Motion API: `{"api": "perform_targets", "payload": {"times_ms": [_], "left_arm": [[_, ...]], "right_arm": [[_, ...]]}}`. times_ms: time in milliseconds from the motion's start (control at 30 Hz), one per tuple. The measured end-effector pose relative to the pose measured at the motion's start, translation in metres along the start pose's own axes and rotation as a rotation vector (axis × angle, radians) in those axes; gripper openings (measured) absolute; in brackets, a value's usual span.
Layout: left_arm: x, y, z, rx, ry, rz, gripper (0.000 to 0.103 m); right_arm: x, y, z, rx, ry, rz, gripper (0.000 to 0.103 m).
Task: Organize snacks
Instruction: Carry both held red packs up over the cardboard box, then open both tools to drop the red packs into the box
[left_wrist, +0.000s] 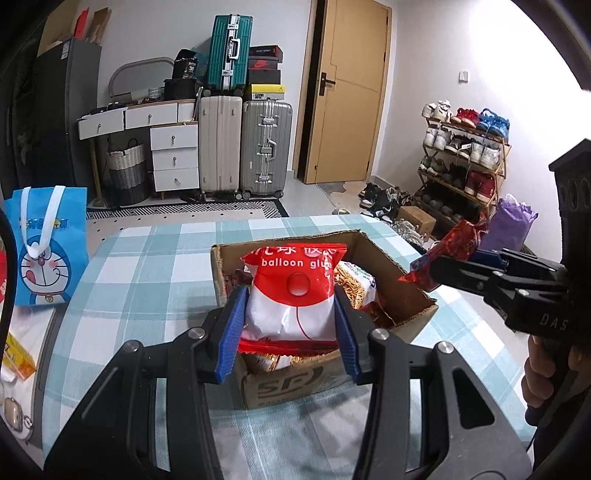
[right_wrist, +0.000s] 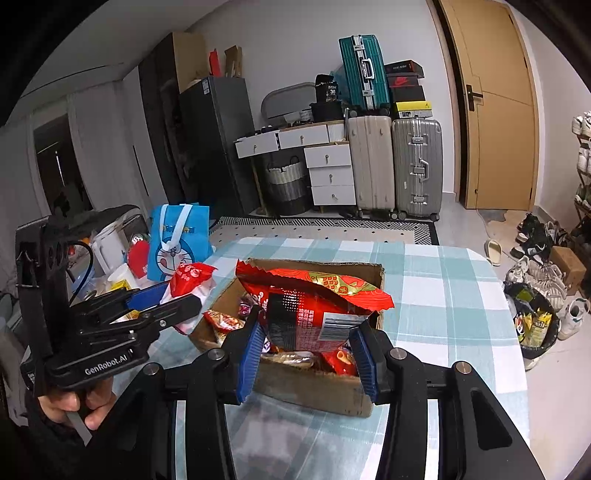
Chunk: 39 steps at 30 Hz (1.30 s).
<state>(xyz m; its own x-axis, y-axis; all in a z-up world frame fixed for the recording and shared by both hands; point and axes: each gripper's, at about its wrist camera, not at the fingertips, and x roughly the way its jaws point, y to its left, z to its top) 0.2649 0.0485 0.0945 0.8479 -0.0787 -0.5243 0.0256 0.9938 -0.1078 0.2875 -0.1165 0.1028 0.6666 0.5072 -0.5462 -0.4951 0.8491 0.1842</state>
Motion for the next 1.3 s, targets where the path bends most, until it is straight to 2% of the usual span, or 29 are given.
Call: {"api": "perform_targets", "payload": {"times_ms": [533, 1033, 1300], "left_arm": [[0.071, -0.019, 0.002, 0.030, 0.054, 0.024, 0.043], [0.109, -0.025, -0.004, 0.063, 0.084, 0.031, 0.042], [0.131, -0.022, -0.008, 0.050, 0.110, 0.029, 0.043]], "right_arm": [[0.054, -0.008, 0.010, -0.024, 0.090, -0.030, 0.045], [0.090, -0.016, 0.002, -0.051, 0.187, -0.051, 0.045], [0.101, -0.021, 0.004, -0.050, 0.198, -0.052, 0.045]]}}
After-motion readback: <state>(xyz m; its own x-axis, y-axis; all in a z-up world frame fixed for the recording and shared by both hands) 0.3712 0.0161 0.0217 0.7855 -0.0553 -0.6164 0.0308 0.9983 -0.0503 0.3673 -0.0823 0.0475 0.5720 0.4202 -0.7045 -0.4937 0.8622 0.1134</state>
